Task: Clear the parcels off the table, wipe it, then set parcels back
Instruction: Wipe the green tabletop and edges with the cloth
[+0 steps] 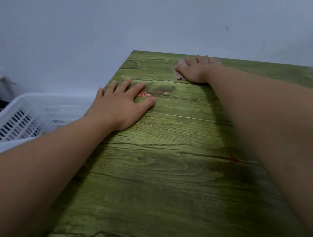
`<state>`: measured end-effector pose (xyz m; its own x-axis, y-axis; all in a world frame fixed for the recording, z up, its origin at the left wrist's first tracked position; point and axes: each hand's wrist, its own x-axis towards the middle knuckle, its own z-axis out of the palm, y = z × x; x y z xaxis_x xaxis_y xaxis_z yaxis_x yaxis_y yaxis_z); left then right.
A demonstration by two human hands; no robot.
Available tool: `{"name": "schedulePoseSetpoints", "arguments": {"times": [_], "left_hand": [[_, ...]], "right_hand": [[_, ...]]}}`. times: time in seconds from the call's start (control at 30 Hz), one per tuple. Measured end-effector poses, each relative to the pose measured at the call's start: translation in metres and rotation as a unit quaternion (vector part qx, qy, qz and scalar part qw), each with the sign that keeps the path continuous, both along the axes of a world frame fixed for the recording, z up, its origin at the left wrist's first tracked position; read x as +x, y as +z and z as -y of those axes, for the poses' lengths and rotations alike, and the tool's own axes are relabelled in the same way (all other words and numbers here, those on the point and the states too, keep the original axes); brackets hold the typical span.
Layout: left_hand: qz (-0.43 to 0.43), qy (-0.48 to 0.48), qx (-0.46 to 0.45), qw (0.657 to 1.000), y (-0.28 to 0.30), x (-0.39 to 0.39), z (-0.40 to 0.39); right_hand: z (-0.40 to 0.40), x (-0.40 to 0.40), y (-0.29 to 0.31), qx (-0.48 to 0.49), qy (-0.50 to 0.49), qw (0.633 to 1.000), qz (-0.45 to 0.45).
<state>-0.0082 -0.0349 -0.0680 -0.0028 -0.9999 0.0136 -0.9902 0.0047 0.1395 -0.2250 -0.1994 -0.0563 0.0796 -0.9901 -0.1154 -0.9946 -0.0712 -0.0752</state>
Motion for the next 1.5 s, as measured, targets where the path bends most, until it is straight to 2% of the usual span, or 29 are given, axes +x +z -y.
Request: {"name": "schedulePoseSetpoints", "arguments": {"times": [0.63,1.5], "left_hand": [[-0.01,0.003,-0.002,1.0,0.0,0.0,-0.001],[-0.018,-0.019,-0.016,1.0,0.006,0.002,-0.006]], "right_hand": [[0.016,-0.002,0.001,-0.005,0.016,1.0,-0.026],[-0.181,-0.001,0.01,0.058,-0.034,0.997,0.035]]}}
